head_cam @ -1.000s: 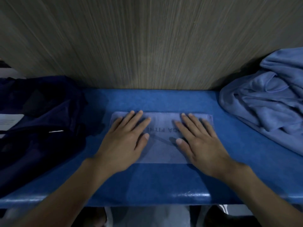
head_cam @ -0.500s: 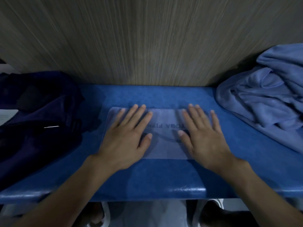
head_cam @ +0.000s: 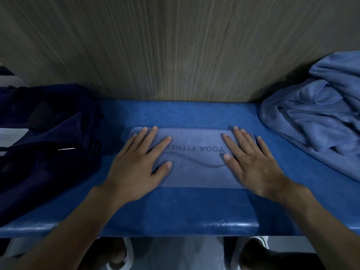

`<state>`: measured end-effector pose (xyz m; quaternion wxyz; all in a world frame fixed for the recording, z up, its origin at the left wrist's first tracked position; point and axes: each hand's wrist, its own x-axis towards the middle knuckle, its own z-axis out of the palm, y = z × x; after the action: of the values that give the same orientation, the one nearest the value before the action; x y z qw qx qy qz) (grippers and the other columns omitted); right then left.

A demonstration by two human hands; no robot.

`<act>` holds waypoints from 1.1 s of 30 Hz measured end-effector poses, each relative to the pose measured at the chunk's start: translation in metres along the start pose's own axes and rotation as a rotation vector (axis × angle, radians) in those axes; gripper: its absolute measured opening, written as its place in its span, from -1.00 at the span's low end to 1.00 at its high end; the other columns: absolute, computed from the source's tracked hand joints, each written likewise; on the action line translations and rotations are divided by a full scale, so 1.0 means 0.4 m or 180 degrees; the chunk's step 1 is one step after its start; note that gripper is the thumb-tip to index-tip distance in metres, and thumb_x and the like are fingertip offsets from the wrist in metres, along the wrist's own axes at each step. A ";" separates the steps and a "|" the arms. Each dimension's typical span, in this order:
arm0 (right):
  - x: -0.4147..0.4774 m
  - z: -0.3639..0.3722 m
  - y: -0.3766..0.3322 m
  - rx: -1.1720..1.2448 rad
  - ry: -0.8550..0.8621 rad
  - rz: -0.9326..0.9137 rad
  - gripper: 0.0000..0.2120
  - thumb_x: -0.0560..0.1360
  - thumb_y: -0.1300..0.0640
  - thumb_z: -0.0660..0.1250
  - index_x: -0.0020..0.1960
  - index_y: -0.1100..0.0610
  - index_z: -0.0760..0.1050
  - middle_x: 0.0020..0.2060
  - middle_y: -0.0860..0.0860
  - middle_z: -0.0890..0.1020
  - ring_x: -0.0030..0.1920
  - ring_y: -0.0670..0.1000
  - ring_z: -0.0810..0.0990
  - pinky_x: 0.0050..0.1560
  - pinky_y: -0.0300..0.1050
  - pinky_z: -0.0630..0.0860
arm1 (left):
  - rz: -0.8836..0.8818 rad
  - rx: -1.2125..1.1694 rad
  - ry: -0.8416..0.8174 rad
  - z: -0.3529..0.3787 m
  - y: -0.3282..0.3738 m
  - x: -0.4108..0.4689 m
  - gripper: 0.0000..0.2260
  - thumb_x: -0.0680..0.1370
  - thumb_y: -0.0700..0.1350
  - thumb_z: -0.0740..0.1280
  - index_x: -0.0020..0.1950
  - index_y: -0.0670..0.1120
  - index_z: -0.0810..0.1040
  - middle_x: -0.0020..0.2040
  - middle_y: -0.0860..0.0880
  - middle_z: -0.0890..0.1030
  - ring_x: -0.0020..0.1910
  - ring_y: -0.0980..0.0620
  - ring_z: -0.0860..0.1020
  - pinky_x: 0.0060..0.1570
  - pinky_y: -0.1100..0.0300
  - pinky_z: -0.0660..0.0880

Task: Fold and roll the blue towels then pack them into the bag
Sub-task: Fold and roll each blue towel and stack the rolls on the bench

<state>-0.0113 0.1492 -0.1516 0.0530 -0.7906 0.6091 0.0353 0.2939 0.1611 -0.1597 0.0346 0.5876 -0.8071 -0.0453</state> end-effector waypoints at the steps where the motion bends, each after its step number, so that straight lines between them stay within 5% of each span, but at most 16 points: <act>1: -0.002 -0.002 0.004 -0.0030 -0.0063 0.0055 -0.26 0.45 -0.36 -0.48 0.57 -0.15 -0.19 0.58 -0.08 -0.20 0.56 -0.07 -0.22 0.54 0.09 -0.21 | -0.0066 0.0016 0.0017 -0.002 -0.003 -0.001 -0.37 0.56 0.35 -0.17 0.60 0.15 0.02 0.63 -0.02 -0.06 0.60 0.02 -0.13 0.56 -0.01 -0.04; 6: 0.004 -0.032 -0.037 -0.0241 0.0193 -0.0196 -0.35 0.59 -0.27 -0.28 0.57 -0.01 0.09 0.58 0.06 0.07 0.57 0.05 0.00 0.51 0.26 -0.07 | -0.0016 0.0027 0.0223 -0.027 0.063 0.010 -0.39 0.60 0.24 -0.09 0.60 -0.01 0.12 0.62 -0.08 0.05 0.60 -0.02 -0.03 0.54 -0.12 -0.02; 10: 0.021 -0.023 -0.073 -0.0075 0.0041 -0.0705 -0.36 0.58 -0.30 -0.35 0.59 -0.09 -0.06 0.58 -0.05 -0.09 0.57 -0.03 -0.14 0.52 0.15 -0.14 | 0.0272 0.0067 0.0090 -0.005 0.089 0.010 -0.43 0.61 0.22 -0.09 0.60 0.06 0.11 0.62 -0.03 0.05 0.60 -0.04 -0.03 0.53 -0.14 -0.01; 18: 0.016 -0.026 -0.024 -0.0254 -0.0229 -0.0189 -0.32 0.46 -0.34 -0.48 0.56 -0.20 -0.25 0.57 -0.04 -0.21 0.56 -0.01 -0.26 0.52 0.15 -0.24 | 0.0140 -0.0004 -0.0023 -0.013 0.041 0.015 -0.44 0.60 0.26 -0.13 0.60 0.16 0.04 0.63 -0.03 -0.02 0.60 -0.01 -0.11 0.55 -0.04 -0.05; 21: 0.004 -0.035 -0.033 -0.0406 -0.0129 -0.0148 -0.33 0.55 -0.32 -0.33 0.56 -0.11 0.09 0.54 0.08 0.18 0.52 0.13 0.18 0.40 0.27 0.15 | 0.0133 0.0136 0.0113 -0.037 0.060 0.017 -0.47 0.62 0.19 -0.03 0.55 0.04 0.25 0.58 -0.14 0.18 0.57 -0.10 0.10 0.50 -0.09 0.13; 24: -0.001 -0.059 -0.032 -0.0514 0.0023 -0.0074 -0.39 0.58 -0.30 -0.15 0.41 -0.04 0.38 0.32 0.11 0.46 0.24 0.19 0.48 0.15 0.23 0.36 | 0.0107 0.0302 0.0319 -0.064 0.080 0.009 -0.55 0.59 0.11 0.07 0.38 -0.04 0.49 0.25 -0.14 0.47 0.22 -0.15 0.46 0.17 -0.04 0.40; 26: 0.003 -0.065 -0.039 -0.0454 0.0000 -0.0193 -0.40 0.58 -0.30 -0.14 0.46 -0.06 0.31 0.41 0.11 0.36 0.36 0.17 0.38 0.27 0.27 0.29 | 0.0095 0.0314 0.0262 -0.066 0.092 0.000 -0.54 0.58 0.11 0.06 0.35 -0.04 0.51 0.05 -0.10 0.47 -0.01 -0.12 0.47 -0.02 -0.03 0.45; 29: 0.006 -0.045 -0.041 -0.0221 -0.0147 -0.0631 -0.38 0.57 -0.32 -0.28 0.55 -0.17 0.10 0.57 -0.06 0.09 0.57 0.02 0.03 0.48 0.24 -0.02 | 0.0047 0.0444 0.0067 -0.058 0.103 -0.004 -0.49 0.58 0.18 0.03 0.41 -0.03 0.47 0.06 -0.13 0.50 -0.02 -0.16 0.48 -0.05 -0.05 0.46; 33: -0.003 -0.041 -0.040 -0.0119 0.0033 -0.0687 -0.41 0.59 -0.32 -0.23 0.46 -0.15 0.28 0.43 -0.08 0.35 0.53 0.06 0.13 0.47 0.30 0.01 | 0.0076 0.0556 -0.0077 -0.056 0.099 0.003 -0.43 0.58 0.23 -0.03 0.47 -0.01 0.39 0.31 -0.20 0.48 0.24 -0.23 0.45 0.19 -0.14 0.39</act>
<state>0.0038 0.1524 -0.1344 0.0386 -0.8525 0.5199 0.0365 0.2588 0.1715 -0.1330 -0.0260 0.5782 -0.8153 0.0185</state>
